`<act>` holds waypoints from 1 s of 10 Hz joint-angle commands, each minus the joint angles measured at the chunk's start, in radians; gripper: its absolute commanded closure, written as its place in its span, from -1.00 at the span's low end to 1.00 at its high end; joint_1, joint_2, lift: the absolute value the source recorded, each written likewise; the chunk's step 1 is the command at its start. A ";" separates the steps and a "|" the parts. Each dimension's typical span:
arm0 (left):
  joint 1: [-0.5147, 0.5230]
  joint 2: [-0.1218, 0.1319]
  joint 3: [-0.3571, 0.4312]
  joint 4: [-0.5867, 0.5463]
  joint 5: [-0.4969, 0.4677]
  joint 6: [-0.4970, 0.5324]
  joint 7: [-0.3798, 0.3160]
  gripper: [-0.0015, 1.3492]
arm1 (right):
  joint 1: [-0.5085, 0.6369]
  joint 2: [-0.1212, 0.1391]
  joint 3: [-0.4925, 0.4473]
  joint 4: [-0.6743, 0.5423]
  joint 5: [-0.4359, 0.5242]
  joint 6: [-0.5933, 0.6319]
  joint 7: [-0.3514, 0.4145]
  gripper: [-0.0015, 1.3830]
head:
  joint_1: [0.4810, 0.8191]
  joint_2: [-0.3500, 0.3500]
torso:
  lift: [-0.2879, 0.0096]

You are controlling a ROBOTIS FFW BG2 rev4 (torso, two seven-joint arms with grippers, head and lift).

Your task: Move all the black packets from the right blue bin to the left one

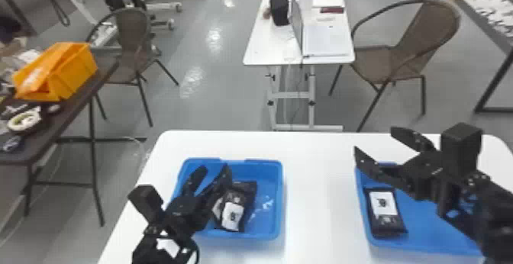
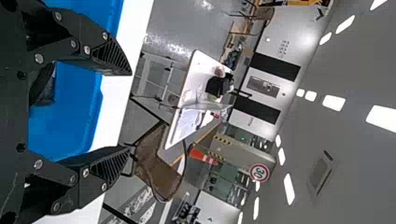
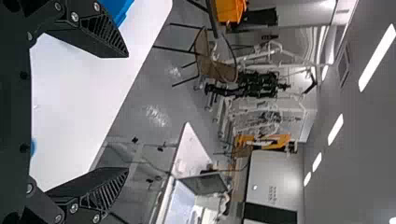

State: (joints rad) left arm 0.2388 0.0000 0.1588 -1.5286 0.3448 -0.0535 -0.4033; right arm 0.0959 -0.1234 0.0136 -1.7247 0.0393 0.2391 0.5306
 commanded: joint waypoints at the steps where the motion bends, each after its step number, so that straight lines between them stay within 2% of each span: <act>1: -0.001 -0.003 -0.004 -0.030 0.022 -0.005 0.000 -0.72 | 0.059 0.016 -0.095 0.005 -0.026 0.017 -0.011 -0.73 | 0.27 0.31 | 0.94; 3: 0.002 -0.003 0.005 -0.071 0.026 -0.006 0.000 -0.73 | 0.127 0.016 -0.165 0.004 -0.053 0.060 -0.066 -0.73 | 0.27 0.14 | 0.94; 4: 0.002 -0.003 0.007 -0.076 0.033 -0.006 0.000 -0.73 | 0.145 0.016 -0.184 0.039 -0.098 0.055 -0.075 -0.73 | 0.27 0.04 | 0.94; 6: 0.007 -0.003 0.010 -0.076 0.037 -0.017 0.000 -0.73 | 0.165 0.018 -0.182 0.094 -0.105 0.052 -0.118 -0.73 | 0.27 -0.05 | 0.94; 9: 0.013 -0.003 0.010 -0.077 0.045 -0.014 0.000 -0.72 | 0.082 0.014 -0.119 0.234 -0.067 0.043 -0.115 -0.73 | 0.27 -0.04 | 0.94; 10: 0.014 -0.003 0.013 -0.077 0.049 -0.014 0.000 -0.72 | 0.024 -0.004 -0.083 0.298 -0.053 0.054 -0.112 -0.73 | 0.27 0.00 | 0.94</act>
State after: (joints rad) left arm 0.2518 0.0000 0.1699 -1.6061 0.3919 -0.0670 -0.4034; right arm 0.1488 -0.1192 -0.0886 -1.4612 -0.0232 0.2905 0.4182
